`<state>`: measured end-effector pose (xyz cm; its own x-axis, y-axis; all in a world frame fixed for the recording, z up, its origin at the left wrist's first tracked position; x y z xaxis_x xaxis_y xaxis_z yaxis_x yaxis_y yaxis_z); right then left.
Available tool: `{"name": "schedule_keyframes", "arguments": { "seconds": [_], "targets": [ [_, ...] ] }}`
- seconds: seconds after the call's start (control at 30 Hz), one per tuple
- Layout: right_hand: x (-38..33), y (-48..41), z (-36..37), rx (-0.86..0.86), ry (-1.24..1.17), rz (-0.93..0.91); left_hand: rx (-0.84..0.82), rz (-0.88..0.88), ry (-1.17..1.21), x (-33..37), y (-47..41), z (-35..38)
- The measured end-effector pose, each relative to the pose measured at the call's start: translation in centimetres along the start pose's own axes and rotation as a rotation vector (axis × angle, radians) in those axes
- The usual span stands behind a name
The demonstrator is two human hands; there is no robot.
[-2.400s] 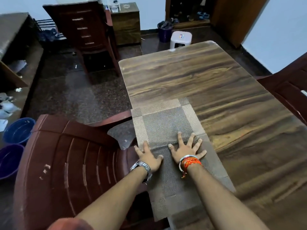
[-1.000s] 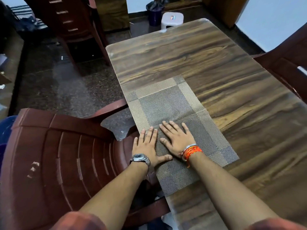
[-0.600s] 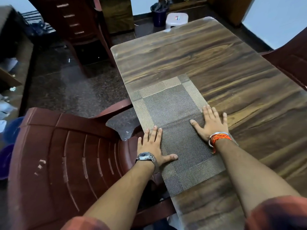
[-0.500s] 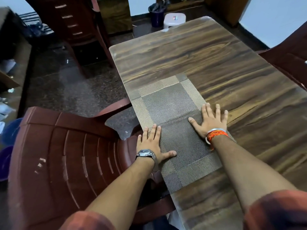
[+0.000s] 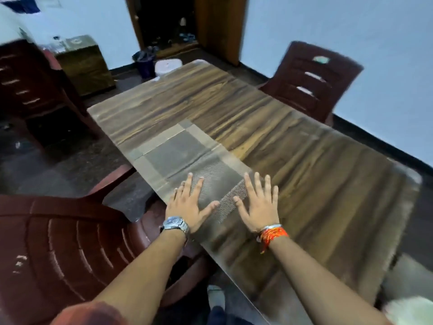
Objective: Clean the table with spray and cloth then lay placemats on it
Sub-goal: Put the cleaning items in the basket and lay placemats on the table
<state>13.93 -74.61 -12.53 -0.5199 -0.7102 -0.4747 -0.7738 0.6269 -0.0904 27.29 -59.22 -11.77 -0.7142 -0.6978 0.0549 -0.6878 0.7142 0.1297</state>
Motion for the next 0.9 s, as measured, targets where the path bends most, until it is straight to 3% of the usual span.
{"name": "schedule_keyframes", "arguments": {
  "seconds": [0.1, 0.27, 0.57, 0.77, 0.9],
  "targets": [
    [2.7, 6.5, -2.1, -0.052, 0.048, 0.142, -0.010, 0.136, 0.038, 5.4, 2.4, -0.8],
    [7.7, 18.5, -8.1, 0.030, 0.046, 0.306, -0.064, 0.340, 0.155, 16.9, 8.2, -0.1],
    [20.2, 36.0, -17.2, 0.186, -0.009, 0.642, -0.122, 0.770, 0.042, 37.8, 20.4, 2.7],
    [30.2, 45.8, -21.5, 0.170, -0.038, 0.766, -0.147, 0.780, 0.034, 50.0, 25.4, 5.9],
    [36.2, 50.1, -24.1, 0.098, -0.064, 0.749, -0.160, 0.754, 0.053, 60.1, 29.5, 8.3]
  ]
}}
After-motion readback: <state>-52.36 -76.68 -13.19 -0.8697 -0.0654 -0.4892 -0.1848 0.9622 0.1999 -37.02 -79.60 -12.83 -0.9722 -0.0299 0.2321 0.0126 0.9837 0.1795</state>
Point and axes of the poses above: each hand's wrist, its own y-axis away from the middle knuckle, its own z-axis out of the palm, x = y × z, the point moved 9 cm from there along -y, towards the middle knuckle, and after that the axes turned 10 degrees about -y, right-handed, at the moved point
